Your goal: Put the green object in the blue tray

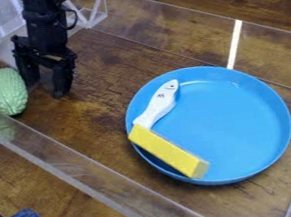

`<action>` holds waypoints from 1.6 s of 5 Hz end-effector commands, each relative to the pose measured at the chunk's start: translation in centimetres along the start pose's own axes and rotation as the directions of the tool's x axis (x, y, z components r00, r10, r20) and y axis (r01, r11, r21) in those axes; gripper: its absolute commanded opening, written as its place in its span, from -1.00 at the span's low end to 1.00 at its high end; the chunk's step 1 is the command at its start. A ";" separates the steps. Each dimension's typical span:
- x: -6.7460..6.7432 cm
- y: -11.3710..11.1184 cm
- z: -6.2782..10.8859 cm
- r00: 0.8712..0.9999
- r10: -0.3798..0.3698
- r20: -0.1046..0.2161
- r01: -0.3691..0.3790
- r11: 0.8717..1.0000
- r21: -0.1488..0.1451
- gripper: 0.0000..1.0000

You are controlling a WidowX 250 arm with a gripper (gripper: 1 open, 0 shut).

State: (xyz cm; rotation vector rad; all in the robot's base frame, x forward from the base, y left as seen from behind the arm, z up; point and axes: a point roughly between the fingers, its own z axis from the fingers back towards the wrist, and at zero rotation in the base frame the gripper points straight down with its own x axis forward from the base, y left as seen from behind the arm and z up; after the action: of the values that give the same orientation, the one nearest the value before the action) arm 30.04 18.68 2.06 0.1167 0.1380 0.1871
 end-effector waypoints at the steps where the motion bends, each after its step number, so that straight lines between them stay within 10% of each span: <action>1: -0.4 -0.4 0.1 1.000 -0.001 -0.005 0.001 1.000 0.020 1.00; 8: -0.8 0.2 -1.0 0.998 0.016 -0.057 -0.012 0.998 0.064 1.00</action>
State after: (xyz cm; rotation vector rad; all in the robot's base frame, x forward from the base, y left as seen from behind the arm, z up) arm 29.52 18.72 2.05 0.1784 0.1724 0.2192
